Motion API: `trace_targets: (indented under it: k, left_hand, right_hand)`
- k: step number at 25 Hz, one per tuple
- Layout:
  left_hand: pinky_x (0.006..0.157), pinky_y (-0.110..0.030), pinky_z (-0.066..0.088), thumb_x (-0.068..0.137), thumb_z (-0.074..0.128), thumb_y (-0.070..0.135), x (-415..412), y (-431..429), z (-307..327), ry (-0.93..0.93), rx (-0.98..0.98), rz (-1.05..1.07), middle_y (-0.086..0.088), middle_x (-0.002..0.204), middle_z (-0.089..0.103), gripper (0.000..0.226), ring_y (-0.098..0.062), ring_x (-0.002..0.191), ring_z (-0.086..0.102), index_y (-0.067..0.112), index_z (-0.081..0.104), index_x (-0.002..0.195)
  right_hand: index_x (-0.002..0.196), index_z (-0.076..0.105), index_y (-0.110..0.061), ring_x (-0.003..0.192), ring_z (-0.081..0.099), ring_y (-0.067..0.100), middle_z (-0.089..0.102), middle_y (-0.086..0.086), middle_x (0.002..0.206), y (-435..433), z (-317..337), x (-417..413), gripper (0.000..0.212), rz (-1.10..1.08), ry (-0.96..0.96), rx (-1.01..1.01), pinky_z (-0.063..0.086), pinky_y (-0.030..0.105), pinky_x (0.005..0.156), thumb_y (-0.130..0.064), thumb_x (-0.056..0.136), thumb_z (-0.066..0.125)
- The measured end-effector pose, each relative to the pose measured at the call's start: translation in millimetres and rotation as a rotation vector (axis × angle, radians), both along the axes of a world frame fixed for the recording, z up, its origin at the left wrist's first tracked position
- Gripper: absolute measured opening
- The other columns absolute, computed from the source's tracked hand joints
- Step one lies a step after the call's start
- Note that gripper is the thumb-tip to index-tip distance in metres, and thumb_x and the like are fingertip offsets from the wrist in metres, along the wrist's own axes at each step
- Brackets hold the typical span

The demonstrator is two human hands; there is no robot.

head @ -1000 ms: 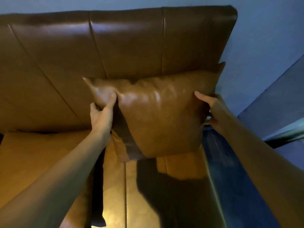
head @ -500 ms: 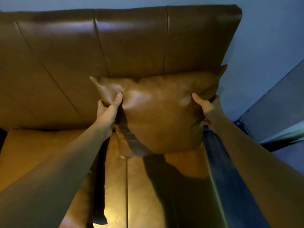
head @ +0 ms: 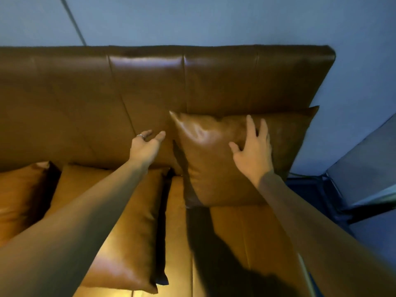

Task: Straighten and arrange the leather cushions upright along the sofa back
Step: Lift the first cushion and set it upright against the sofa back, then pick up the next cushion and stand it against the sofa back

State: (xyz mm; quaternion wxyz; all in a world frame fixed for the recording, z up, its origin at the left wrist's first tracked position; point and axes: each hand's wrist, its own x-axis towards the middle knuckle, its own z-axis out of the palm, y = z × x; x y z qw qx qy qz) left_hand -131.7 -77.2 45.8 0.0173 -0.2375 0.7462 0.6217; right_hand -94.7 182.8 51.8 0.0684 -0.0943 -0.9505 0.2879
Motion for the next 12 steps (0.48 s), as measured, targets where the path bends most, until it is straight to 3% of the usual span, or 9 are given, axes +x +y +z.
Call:
trace_targets:
  k: [3, 7, 9, 12]
  left_hand:
    - [0.110, -0.040, 0.038, 0.097, 0.061, 0.046, 8, -50, 1, 0.017, -0.199, -0.082, -0.006, 0.150, 0.049, 0.062, -0.029, 0.137, 0.045, 0.018, 0.044, 0.149]
    - [0.112, -0.050, 0.037, 0.100, 0.038, 0.061, 31, -140, -22, -0.032, -0.776, -0.356, -0.008, 0.159, 0.040, 0.066, -0.032, 0.143, 0.038, 0.024, 0.032, 0.155]
    - [0.114, -0.054, 0.032, 0.100, 0.032, 0.063, 37, -186, -41, -0.082, -0.885, -0.409, -0.008, 0.162, 0.035, 0.067, -0.032, 0.148, 0.031, 0.027, 0.029, 0.156]
    - [0.115, -0.056, 0.028, 0.100, 0.032, 0.064, 44, -244, -72, -0.188, -0.881, -0.410, -0.008, 0.164, 0.028, 0.069, -0.034, 0.149, 0.026, 0.028, 0.024, 0.158]
  right_hand:
    - [0.160, 0.010, -0.031, 0.154, 0.010, 0.036, 0.006, 0.014, 0.169, -67, -1, 8, 0.080, 0.111, -0.023, 0.083, 0.018, 0.060, 0.121, -0.045, 0.098, 0.057]
    - [0.161, 0.009, -0.030, 0.156, 0.008, 0.032, 0.008, 0.012, 0.170, -170, -26, 19, 0.071, 0.252, -0.098, 0.161, 0.013, 0.054, 0.123, -0.052, 0.102, 0.043]
    - [0.161, 0.007, -0.031, 0.156, 0.006, 0.031, 0.007, 0.010, 0.171, -219, -50, 23, 0.069, 0.283, -0.183, 0.157, 0.012, 0.054, 0.122, -0.055, 0.103, 0.037]
    - [0.160, 0.015, -0.028, 0.154, 0.014, 0.033, 0.016, 0.011, 0.169, -275, -93, 33, 0.067, 0.206, -0.279, 0.109, 0.020, 0.058, 0.120, -0.055, 0.103, 0.037]
